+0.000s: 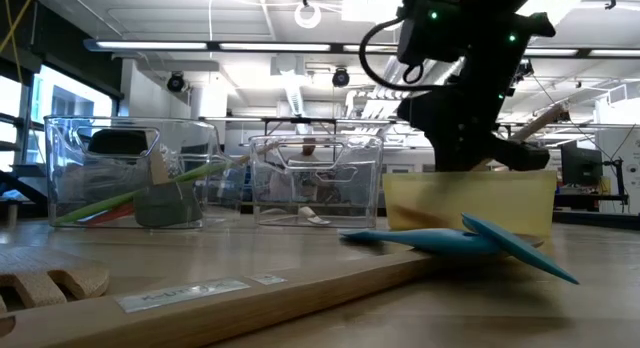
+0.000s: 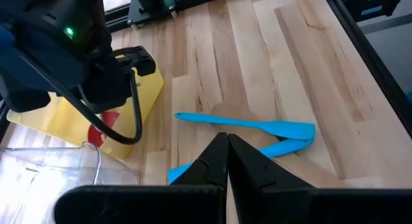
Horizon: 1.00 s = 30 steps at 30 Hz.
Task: Pick & Place Kitchen Items
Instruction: Put the brown serving spork into the yellow bin
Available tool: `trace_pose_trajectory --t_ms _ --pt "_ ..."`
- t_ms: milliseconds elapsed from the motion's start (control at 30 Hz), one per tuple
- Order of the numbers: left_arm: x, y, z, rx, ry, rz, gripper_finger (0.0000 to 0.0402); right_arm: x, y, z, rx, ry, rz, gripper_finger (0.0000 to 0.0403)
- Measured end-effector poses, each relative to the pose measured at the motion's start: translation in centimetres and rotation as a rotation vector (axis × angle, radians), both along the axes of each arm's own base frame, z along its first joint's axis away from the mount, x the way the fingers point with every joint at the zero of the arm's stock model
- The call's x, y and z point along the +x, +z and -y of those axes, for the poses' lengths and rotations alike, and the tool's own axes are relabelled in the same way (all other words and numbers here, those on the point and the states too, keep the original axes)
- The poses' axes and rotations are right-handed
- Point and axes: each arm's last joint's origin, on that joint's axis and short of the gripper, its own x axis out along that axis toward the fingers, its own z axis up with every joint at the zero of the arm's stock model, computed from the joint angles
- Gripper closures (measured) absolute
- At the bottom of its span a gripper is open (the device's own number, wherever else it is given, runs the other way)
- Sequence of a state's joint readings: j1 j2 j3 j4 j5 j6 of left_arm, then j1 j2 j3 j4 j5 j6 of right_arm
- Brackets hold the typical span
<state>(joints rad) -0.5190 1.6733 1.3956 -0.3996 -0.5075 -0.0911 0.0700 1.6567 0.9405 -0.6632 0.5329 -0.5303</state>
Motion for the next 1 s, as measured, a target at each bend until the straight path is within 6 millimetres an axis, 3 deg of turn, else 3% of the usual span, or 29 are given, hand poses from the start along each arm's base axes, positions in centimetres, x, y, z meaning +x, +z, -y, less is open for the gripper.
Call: trace_pose_trajectory --t_ms 467,1000 --pt "0.16 -0.04 -0.36 0.007 0.004 -0.006 0.0398 0.95 -0.82 -0.40 0.120 0.096 0.017 0.0393" --pt "0.12 -0.08 -0.38 0.005 0.009 -0.011 0.0398 0.99 -0.94 0.27 0.207 0.077 0.021 0.0388"
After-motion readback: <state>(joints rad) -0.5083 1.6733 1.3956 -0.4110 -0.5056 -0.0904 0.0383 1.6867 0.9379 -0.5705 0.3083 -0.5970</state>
